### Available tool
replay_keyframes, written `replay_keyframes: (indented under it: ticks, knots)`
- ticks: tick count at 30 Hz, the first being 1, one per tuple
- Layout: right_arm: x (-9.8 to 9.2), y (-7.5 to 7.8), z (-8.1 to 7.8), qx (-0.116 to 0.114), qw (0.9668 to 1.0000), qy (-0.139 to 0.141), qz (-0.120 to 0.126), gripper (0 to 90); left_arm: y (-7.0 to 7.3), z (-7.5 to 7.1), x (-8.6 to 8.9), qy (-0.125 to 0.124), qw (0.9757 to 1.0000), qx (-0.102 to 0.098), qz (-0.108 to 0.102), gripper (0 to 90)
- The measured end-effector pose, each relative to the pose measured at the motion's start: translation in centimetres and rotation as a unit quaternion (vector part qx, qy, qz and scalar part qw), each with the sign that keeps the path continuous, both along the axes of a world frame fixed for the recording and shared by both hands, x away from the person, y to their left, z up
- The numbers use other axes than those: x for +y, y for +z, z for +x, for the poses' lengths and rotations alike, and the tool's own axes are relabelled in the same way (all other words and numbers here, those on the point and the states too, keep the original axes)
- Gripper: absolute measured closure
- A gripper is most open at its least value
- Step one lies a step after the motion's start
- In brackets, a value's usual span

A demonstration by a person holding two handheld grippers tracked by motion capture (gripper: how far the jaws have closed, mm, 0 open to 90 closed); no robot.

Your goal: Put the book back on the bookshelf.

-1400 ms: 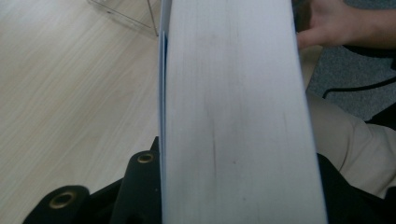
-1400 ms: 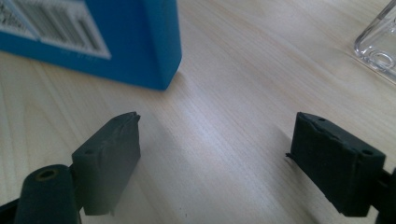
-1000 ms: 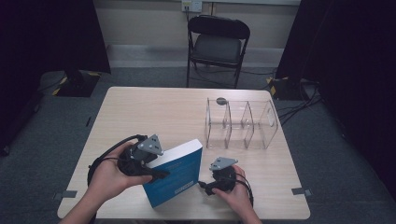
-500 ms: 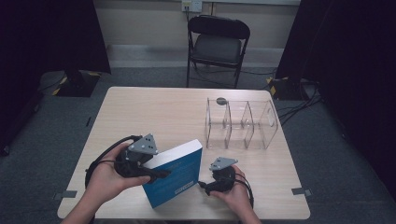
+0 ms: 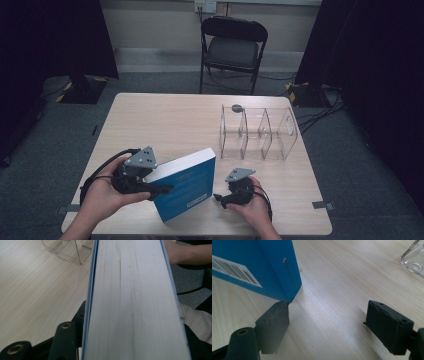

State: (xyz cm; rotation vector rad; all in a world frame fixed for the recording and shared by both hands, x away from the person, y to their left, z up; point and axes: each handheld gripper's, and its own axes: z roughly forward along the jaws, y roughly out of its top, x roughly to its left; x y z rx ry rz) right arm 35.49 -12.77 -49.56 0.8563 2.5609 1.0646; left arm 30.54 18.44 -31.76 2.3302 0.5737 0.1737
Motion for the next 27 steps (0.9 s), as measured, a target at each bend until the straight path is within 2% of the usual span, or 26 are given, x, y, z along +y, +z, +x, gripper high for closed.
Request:
replay_keyframes:
  ticks: [2, 3, 6, 9, 11, 12, 13, 14, 16, 18, 23, 24, 27]
  knots:
    - [-0.1, 0.2, 0.0, 0.003, 1.0, 0.007, -0.001, 18.1, -0.2, 0.0, 0.0, 0.006, 1.0, -0.002, -0.002, 49.4]
    - [-0.2, 0.4, 0.0, 0.004, 0.9999, 0.009, 0.001, 18.1, -0.3, -0.1, -0.1, 0.011, 0.9999, 0.002, -0.012, 49.3]
    - [-0.5, 1.2, 0.1, 0.005, 0.9996, 0.026, 0.013, 18.2, -0.2, -0.2, -0.1, 0.01, 0.9999, 0.001, -0.002, 49.3]
    - [-0.6, 2.0, 0.1, 0.013, 0.9989, 0.042, 0.015, 18.1, -0.3, -0.3, -0.1, 0.02, 0.9998, 0.0, -0.01, 49.1]
    - [-0.7, 2.5, 0.1, 0.018, 0.9983, 0.051, 0.02, 18.9, -0.3, -0.3, -0.1, 0.017, 0.9998, 0.0, -0.009, 48.9]
    - [-0.7, 2.7, 0.1, 0.017, 0.9982, 0.053, 0.021, 18.9, -0.5, -0.3, -0.2, 0.018, 0.9997, -0.006, -0.016, 48.9]
    - [-0.8, 3.1, 0.1, 0.02, 0.9978, 0.058, 0.024, 19.0, -0.4, -0.3, -0.1, 0.015, 0.9999, -0.005, -0.006, 48.9]
    - [-0.7, 3.5, 0.1, 0.022, 0.9972, 0.066, 0.028, 19.2, -0.5, -0.4, -0.2, 0.018, 0.9997, -0.004, -0.015, 49.0]
    - [-0.6, 4.3, 0.1, 0.016, 0.997, 0.073, 0.021, 19.2, -0.4, -0.5, -0.3, 0.024, 0.9996, -0.009, -0.008, 49.1]
    - [-0.4, 5.1, 0.2, 0.017, 0.9962, 0.082, 0.024, 19.2, -0.3, -0.5, -0.2, 0.02, 0.9997, -0.011, -0.001, 49.2]
    - [0.3, 7.0, 0.4, 0.011, 0.9941, 0.105, 0.024, 19.2, -0.3, -0.5, -0.2, 0.027, 0.9996, -0.006, -0.003, 49.1]
    - [0.5, 7.4, 0.4, 0.013, 0.9932, 0.113, 0.024, 19.2, -0.5, -0.5, -0.2, 0.028, 0.9995, -0.008, -0.01, 49.1]
    - [0.9, 8.6, 0.5, 0.018, 0.9913, 0.129, 0.021, 19.2, -0.4, -0.4, -0.2, 0.024, 0.9996, -0.003, -0.011, 49.1]
